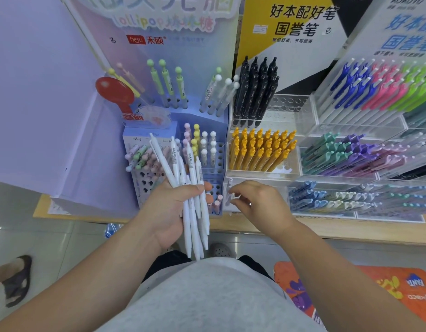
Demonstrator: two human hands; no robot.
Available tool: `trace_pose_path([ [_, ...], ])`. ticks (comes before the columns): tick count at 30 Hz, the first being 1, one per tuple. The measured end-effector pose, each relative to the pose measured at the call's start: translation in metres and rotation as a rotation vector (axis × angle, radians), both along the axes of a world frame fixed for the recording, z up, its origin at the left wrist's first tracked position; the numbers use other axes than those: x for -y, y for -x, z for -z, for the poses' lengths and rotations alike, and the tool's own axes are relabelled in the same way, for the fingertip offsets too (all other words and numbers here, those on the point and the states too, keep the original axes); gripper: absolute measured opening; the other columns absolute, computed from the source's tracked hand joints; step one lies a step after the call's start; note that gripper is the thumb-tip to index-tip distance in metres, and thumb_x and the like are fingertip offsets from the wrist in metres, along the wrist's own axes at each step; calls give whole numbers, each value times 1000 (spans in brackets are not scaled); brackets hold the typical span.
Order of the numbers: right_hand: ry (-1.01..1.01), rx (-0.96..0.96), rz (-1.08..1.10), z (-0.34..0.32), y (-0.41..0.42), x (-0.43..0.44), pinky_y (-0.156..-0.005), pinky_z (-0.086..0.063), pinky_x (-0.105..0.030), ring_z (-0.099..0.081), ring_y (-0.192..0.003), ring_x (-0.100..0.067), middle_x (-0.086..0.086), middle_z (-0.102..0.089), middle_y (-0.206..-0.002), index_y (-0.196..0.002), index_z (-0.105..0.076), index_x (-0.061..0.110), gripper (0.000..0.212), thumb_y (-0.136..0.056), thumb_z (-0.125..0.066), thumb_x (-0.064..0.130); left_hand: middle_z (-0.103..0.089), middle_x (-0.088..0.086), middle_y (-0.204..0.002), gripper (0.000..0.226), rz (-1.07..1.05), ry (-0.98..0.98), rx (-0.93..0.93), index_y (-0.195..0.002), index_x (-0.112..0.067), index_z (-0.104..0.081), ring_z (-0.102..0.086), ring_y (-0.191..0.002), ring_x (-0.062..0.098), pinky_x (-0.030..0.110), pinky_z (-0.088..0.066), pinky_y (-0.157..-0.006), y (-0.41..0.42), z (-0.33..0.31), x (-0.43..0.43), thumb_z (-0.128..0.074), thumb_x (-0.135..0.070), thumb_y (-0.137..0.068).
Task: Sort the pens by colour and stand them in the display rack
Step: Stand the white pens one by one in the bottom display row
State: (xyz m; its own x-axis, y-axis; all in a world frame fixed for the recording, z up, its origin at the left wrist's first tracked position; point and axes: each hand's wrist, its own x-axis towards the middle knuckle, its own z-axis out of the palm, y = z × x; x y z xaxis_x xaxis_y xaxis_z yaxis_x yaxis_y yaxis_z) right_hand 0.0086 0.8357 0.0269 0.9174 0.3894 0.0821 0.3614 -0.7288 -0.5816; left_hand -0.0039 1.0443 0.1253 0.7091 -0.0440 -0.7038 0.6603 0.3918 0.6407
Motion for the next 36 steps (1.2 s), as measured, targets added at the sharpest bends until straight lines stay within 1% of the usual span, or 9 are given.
trace_pose_path([
  [5, 45, 30, 8, 11, 1, -7, -64, -57, -36, -69, -73, -25, -3, -72, -90, -100, -74, 15, 21, -79, -77, 13, -71, 15, -80, 34, 10, 4, 0, -124, 9, -58, -70, -62, 19, 28, -56, -53, -1, -2, 0, -59, 2, -91],
  [14, 10, 64, 64, 15, 5, -10, -62, -58, -36, -68, -67, -22, -3, -72, -84, -96, -75, 14, 23, -74, -82, 13, -74, 11, -80, 33, -5, 10, 8, -123, 8, -59, -72, -66, 19, 30, -57, -54, 1, -1, -2, -59, 4, -90],
  [18, 10, -42, 68, 7, 6, -9, -65, -57, -36, -65, -68, -13, 4, -68, -87, -102, -70, 18, 25, -79, -79, 15, -74, 13, -81, 24, 45, 3, 5, -112, 7, -65, -70, -64, 19, 29, -57, -55, 2, -1, -1, -61, 3, -89],
  [20, -103, -147, 153, -5, 9, -8, -64, -55, -31, -61, -65, -9, 8, -62, -84, -105, -64, 23, 27, -82, -76, 17, -74, 15, -86, 19, 85, -5, 17, -105, 4, -68, -71, -67, 21, 30, -58, -57, 1, -2, -1, -62, 3, -88],
  [24, -724, -434, 442, -53, 5, -20, -60, -52, -28, -61, -61, -14, -2, -66, -74, -90, -68, 14, 2, -91, -69, 16, -73, 20, -92, 29, 195, 2, 67, -114, 3, -64, -70, -75, 28, 32, -58, -63, 1, -4, 5, -64, 4, -85],
  [25, -812, -515, 472, -63, 2, -22, -59, -52, -28, -61, -60, -14, -2, -67, -73, -86, -69, 11, 10, -91, -68, 19, -73, 21, -92, 31, 220, 6, 78, -115, 3, -64, -70, -76, 29, 31, -58, -64, 1, -4, 8, -64, 5, -84],
  [28, -868, -658, 426, -80, -5, -23, -55, -48, -27, -60, -59, -16, -8, -69, -72, -88, -71, 4, 19, -85, -75, 22, -73, 19, -89, 35, 274, -1, 106, -116, -4, -65, -69, -74, 27, 33, -58, -67, 0, -4, 16, -65, 7, -83],
  [32, -824, -676, 420, -83, -8, -20, -52, -45, -25, -61, -60, -18, -7, -69, -67, -86, -70, 5, 15, -82, -78, 18, -73, 22, -94, 40, 302, -19, 121, -118, -10, -65, -69, -79, 31, 38, -61, -76, -4, -3, 21, -66, 7, -82],
  [36, -918, -742, 419, -84, -9, -14, -54, -43, -26, -61, -64, -23, -14, -70, -74, -85, -70, 6, 4, -86, -71, 10, -73, 20, -91, 32, 276, 8, 124, -116, -5, -66, -70, -73, 27, 33, -60, -66, -5, -6, 25, -63, 7, -86],
])
